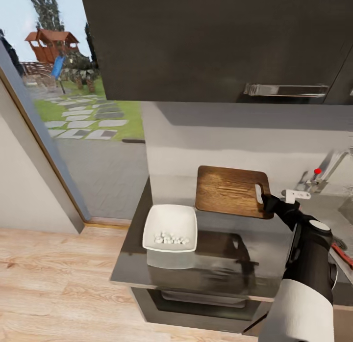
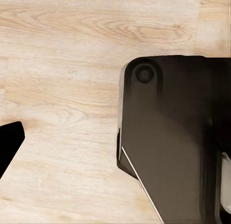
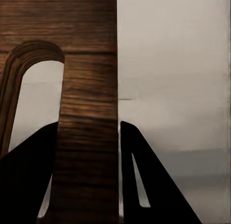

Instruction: In the kitchen, take the Vidalia onion out of the sink, dice it on the chopping board with the paring knife, put the diced onion into the bowl on the countertop, then place both the paring knife and the chopping board into the sink.

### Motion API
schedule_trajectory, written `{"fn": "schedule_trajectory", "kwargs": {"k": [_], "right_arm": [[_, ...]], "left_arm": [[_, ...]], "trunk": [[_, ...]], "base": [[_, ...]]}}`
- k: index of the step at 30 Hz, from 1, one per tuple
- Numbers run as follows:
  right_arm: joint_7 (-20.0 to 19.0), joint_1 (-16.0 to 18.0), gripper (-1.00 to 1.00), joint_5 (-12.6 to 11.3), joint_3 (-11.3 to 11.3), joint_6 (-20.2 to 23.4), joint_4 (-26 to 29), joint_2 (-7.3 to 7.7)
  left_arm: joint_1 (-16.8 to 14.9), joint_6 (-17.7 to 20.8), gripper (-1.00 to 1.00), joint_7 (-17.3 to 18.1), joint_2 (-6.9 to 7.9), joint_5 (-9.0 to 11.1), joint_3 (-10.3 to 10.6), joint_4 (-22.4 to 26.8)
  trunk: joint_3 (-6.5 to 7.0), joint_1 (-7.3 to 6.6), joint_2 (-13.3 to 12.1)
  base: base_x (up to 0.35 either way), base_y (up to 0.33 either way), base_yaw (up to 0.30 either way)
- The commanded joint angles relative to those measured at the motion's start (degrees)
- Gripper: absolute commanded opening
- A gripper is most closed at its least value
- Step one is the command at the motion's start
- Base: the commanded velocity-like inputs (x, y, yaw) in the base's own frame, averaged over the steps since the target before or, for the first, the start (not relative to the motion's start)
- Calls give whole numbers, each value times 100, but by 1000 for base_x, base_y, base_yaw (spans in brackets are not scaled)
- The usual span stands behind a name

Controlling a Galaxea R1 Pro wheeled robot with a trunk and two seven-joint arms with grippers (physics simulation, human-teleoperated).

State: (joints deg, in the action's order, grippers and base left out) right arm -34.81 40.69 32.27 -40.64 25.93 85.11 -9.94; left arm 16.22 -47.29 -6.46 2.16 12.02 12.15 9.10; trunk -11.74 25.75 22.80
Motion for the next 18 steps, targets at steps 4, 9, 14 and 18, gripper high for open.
{"fn": "schedule_trajectory", "kwargs": {"k": [4, 9, 14, 18], "right_arm": [[-52, 9, -100, 34, -15, 247, 11, -5], [-52, 9, -100, 34, -13, 302, 6, -5], [-47, 9, -100, 38, -14, 307, -15, -5], [-44, 8, -100, 40, -14, 307, -64, -5]], "left_arm": [[4, -5, 100, -48, 4, 19, 51, 13], [4, -8, 100, -48, 4, 19, 51, 13], [4, -6, 100, -48, 4, 19, 51, 13], [4, -8, 100, -48, 4, 19, 51, 13]], "trunk": [[-10, 4, 12], [8, 4, 12], [40, 4, 12], [66, 4, 12]], "base": [[0, -316, 0], [0, -312, -107], [0, -311, -198], [0, -311, -203]]}}
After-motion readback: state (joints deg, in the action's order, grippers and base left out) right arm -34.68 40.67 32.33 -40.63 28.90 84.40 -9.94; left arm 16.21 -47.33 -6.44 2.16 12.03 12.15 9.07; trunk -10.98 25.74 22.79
